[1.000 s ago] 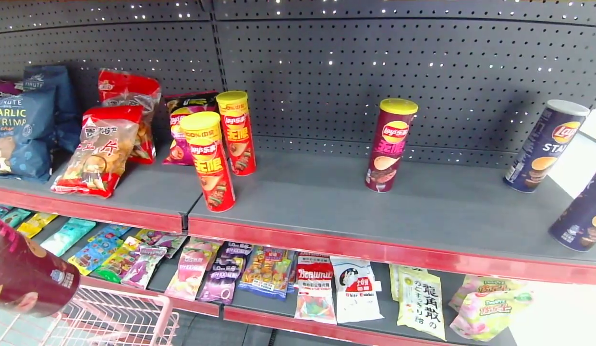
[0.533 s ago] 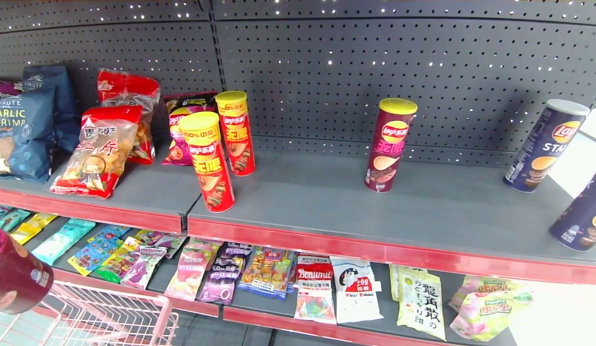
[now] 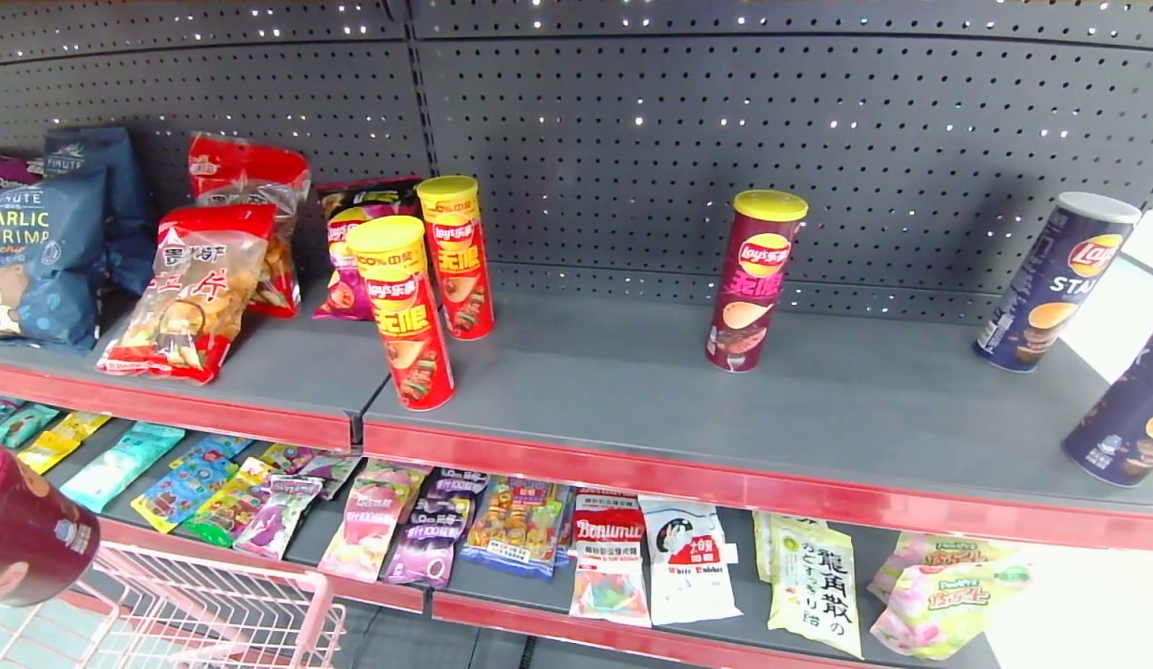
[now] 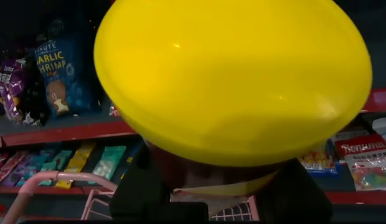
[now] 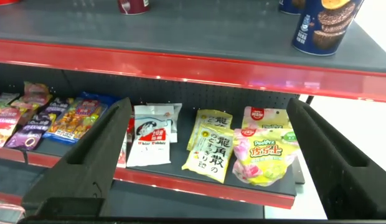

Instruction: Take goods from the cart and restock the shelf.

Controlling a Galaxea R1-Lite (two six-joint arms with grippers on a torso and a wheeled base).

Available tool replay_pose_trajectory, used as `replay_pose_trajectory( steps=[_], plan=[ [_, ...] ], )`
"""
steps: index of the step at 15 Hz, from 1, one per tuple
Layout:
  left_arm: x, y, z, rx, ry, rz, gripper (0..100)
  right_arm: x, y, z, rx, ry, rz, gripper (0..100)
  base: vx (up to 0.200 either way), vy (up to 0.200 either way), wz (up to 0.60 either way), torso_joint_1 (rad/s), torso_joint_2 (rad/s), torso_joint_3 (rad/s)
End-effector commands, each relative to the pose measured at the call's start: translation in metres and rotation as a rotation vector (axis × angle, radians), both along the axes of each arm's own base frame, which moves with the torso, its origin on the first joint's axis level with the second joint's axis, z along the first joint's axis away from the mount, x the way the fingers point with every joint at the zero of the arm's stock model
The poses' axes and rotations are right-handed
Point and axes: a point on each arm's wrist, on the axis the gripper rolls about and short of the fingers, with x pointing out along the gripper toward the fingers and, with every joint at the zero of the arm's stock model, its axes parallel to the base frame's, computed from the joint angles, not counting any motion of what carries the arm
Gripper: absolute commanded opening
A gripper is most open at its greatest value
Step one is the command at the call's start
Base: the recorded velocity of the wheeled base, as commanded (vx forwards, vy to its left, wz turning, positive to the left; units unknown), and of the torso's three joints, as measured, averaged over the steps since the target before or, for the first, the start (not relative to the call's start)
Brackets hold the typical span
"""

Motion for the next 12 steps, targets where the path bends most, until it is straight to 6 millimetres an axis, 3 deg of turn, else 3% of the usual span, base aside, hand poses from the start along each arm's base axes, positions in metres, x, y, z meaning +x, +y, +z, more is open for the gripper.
replay_pose_trajectory(
  steps=[1, 5, 10, 12],
  plan=[
    [0.0001, 0.0, -0.0001, 0.0, 0.001, 0.0, 0, 0.0, 0.0, 0.0, 0.0, 0.0, 0.0, 100, 0.0, 0.0, 0.0, 0.0, 0.0, 0.0],
    [-0.0001, 0.0, -0.0005, 0.002, 0.001, 0.0, 0, 0.0, 0.0, 0.0, -0.002, 0.0, 0.0, 100, 0.0, 0.0, 0.0, 0.0, 0.0, 0.0],
    [-0.0009, 0.0, 0.0001, 0.023, -0.004, 0.0, 0, 0.0, 0.0, 0.0, -0.002, 0.0, 0.0, 100, 0.2, 0.0, 0.0, -0.003, 0.0, 0.004],
    [-0.0049, -0.0003, 0.0002, 0.03, -0.019, -0.005, 0, 0.0, 0.0, 0.0, 0.0, 0.0, 0.002, 100, 0.0, 0.0, 0.0, 0.0, 0.0, 0.0]
  ],
)
